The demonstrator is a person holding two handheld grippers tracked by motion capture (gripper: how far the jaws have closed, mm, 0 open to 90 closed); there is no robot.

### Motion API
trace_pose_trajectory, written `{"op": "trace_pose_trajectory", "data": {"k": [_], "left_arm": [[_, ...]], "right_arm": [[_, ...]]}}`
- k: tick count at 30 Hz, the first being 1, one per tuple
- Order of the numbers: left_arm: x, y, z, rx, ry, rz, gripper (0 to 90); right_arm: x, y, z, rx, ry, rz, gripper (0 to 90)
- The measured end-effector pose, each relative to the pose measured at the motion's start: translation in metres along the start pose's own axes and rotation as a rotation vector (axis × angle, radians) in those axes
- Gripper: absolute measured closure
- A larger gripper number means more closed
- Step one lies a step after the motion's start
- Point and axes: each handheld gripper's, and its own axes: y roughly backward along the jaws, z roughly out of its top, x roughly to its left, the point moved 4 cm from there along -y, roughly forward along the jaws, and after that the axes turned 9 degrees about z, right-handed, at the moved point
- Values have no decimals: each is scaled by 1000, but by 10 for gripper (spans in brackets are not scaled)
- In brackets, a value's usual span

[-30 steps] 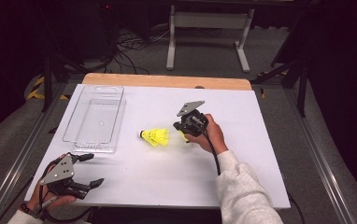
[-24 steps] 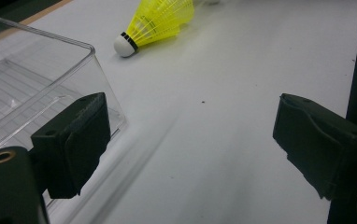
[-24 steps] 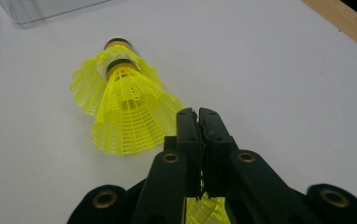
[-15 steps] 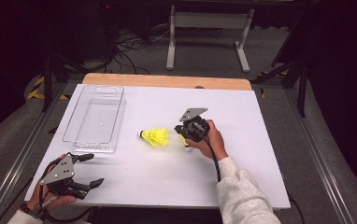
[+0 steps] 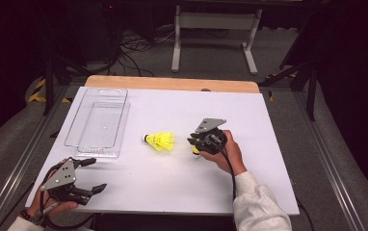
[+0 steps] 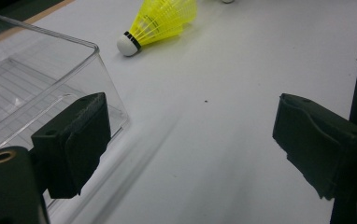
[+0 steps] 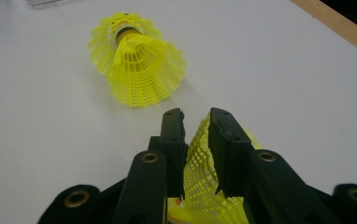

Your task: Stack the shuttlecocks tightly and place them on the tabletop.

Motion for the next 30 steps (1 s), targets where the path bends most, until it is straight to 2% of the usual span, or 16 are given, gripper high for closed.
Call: {"op": "trace_pose_trajectory", "data": {"k": [5, 13, 19, 24, 30], "left_arm": [[0, 0, 0, 1, -3, -1, 123], [-1, -1, 0, 4, -3, -2, 123], [-1, -1, 0, 3, -1, -3, 123], [-1, 0, 0, 3, -3, -3, 123], [-1, 0, 1, 3, -8, 0, 123]], "right_arm": [[6, 12, -10, -5, -15, 1, 714], [11, 27, -38, 14, -58, -20, 661], [13, 25, -59, 58, -87, -10, 644], [12, 24, -69, 67, -105, 10, 631], [12, 24, -78, 75, -116, 6, 646]]}}
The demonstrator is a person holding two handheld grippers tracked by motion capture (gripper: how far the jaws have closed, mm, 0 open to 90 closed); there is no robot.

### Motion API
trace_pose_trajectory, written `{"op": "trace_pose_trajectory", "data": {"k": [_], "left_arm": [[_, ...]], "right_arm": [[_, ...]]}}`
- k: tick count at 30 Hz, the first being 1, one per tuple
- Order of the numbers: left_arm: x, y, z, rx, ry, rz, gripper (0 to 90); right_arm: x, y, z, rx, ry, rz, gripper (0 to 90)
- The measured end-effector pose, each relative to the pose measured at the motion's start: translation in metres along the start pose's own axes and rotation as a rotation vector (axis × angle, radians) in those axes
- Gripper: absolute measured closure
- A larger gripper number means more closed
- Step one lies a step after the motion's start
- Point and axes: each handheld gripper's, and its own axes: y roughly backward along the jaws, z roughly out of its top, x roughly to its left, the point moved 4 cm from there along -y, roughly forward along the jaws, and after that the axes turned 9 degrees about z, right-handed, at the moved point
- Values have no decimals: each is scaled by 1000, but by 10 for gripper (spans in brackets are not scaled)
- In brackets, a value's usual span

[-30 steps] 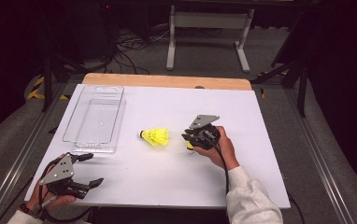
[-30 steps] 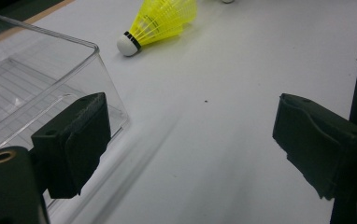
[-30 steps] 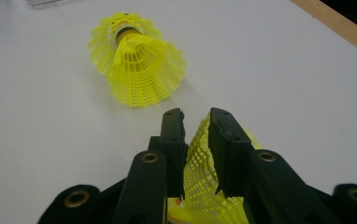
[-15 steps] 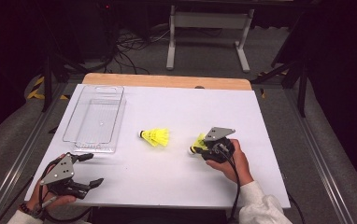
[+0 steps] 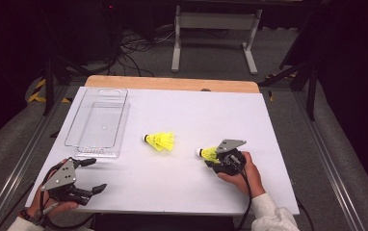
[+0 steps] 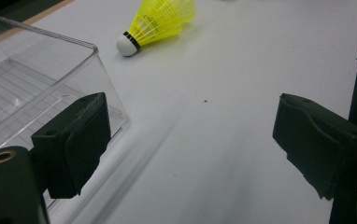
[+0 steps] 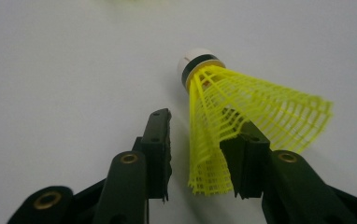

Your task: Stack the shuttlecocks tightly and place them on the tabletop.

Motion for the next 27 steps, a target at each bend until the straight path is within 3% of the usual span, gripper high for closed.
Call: {"op": "trace_pose_trajectory", "data": {"k": [14, 20, 27], "left_arm": [[0, -1, 0, -3, 2, -6, 122], [2, -1, 0, -5, 0, -5, 122], [0, -4, 2, -3, -7, -14, 122]], "right_arm": [[2, 0, -5, -2, 46, -44, 882], [5, -1, -3, -6, 81, -58, 892], [7, 2, -4, -22, 86, -63, 893]]}}
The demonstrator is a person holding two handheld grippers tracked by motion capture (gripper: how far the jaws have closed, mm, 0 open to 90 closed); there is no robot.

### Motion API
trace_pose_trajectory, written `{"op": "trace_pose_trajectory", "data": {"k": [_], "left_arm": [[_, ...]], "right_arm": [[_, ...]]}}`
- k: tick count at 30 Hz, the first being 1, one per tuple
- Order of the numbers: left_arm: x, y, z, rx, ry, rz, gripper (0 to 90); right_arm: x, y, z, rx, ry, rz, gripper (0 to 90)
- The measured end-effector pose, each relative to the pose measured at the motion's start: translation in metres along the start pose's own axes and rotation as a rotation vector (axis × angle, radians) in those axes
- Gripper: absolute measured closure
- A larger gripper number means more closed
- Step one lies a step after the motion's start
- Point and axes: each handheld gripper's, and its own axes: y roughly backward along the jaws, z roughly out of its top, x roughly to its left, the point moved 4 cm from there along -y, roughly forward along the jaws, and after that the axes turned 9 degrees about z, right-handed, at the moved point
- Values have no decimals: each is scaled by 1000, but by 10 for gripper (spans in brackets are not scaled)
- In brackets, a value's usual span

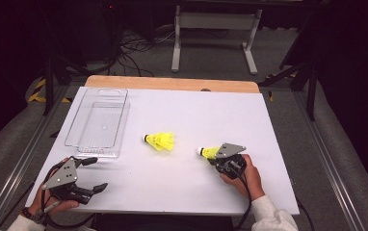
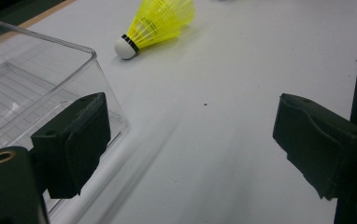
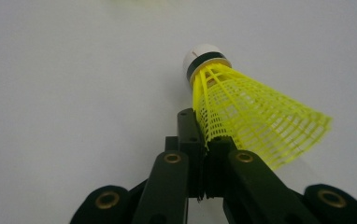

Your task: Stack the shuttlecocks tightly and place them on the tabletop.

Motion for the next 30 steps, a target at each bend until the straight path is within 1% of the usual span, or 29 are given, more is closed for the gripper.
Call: {"op": "trace_pose_trajectory", "data": {"k": [3, 9, 11, 15, 19, 26, 28, 30], "left_arm": [[-1, 0, 0, 1, 0, -1, 122], [0, -1, 0, 0, -4, -5, 121], [0, -2, 1, -2, -5, -6, 121], [-1, -2, 1, -1, -15, -10, 120], [-1, -2, 1, -2, -7, -10, 119], [-1, -3, 1, 5, -11, -11, 119], [0, -4, 2, 5, -19, -10, 119], [-1, -4, 2, 5, -13, -14, 119]], "right_arm": [[-1, 2, 0, -11, -4, -4, 893], [0, 3, 1, -15, 10, -14, 894], [1, 3, 1, -21, 8, -14, 894], [2, 6, 1, -33, 10, -23, 894], [2, 8, 3, -50, 15, -28, 894], [3, 8, 6, -65, 29, -24, 894], [3, 8, 6, -74, 30, -22, 894], [4, 8, 7, -77, 32, -20, 894]]}}
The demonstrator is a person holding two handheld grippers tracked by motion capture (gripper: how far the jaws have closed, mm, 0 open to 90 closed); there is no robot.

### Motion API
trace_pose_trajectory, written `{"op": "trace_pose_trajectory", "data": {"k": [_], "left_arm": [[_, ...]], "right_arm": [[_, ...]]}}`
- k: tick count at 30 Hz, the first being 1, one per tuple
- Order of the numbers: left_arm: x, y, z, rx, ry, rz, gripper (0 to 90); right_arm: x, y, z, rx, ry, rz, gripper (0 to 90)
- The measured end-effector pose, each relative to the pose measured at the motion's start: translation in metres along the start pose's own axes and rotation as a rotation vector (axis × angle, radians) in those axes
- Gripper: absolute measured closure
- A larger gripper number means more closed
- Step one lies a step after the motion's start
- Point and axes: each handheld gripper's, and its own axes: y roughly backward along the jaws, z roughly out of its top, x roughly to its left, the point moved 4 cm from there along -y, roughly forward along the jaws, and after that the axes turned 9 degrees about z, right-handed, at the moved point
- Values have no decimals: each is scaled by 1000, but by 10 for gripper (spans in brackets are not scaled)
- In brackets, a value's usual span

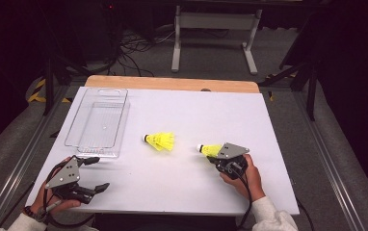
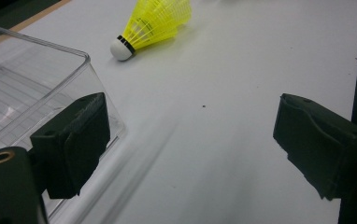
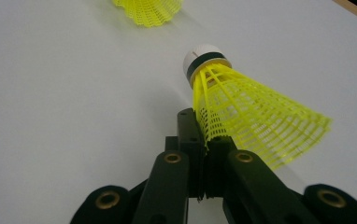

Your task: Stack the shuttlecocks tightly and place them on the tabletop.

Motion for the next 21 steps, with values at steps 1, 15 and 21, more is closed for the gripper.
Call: {"op": "trace_pose_trajectory", "data": {"k": [1, 15, 21], "left_arm": [[0, 0, 0, 1, -2, 0, 119], [0, 0, 0, -1, -1, 1, 118], [0, 1, 0, -3, -10, 2, 117]], "right_arm": [[0, 0, 0, -2, 2, -1, 894], [4, -4, 13, -36, 13, 14, 894], [7, -8, 20, -44, 30, 20, 894]]}}
